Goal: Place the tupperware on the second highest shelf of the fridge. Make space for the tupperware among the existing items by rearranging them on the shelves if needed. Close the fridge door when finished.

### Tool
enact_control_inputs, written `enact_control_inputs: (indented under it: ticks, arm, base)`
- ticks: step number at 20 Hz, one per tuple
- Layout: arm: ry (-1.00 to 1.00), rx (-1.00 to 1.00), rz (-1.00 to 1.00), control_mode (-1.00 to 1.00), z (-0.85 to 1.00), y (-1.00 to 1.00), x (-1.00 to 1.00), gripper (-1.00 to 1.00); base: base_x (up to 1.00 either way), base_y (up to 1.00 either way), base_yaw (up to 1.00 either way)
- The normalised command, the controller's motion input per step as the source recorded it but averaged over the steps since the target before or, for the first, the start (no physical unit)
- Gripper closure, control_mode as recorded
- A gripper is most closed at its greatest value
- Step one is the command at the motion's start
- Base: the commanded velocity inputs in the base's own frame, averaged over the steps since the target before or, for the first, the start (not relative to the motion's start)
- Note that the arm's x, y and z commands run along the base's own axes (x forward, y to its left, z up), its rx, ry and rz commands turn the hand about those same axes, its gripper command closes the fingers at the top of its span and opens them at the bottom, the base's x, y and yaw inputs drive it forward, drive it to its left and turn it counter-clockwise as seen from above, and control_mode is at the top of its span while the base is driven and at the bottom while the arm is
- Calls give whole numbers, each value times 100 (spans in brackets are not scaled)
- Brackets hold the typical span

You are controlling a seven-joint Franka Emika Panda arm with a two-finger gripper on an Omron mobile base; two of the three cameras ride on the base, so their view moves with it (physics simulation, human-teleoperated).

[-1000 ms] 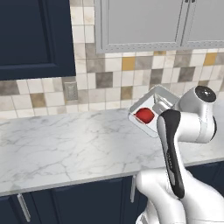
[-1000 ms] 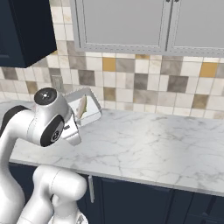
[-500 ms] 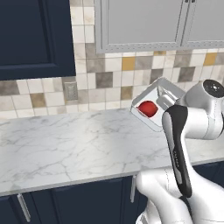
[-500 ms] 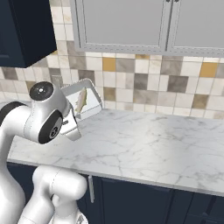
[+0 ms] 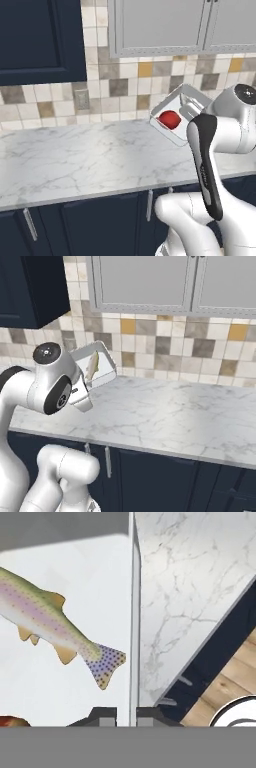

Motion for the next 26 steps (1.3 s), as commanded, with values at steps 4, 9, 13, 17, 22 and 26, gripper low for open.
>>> enact_control_inputs:
  ticks: [4,9,13,17,22,26]
  arm:
    - [0,0,0,100,0,0,0,100]
    - [0,0,0,100,0,0,0,100]
    - [0,0,0,100,0,0,0,100]
    - [0,0,0,100,0,0,0,100]
    - [0,0,0,100,0,0,0,100]
    - [0,0,0,100,0,0,0,100]
  base:
    - [-29,75,-12]
    - [-13,69,-48]
    - [-28,29,-69]
    - [-16,0,-81]
    - [0,-17,-83]
    - [5,-26,-68]
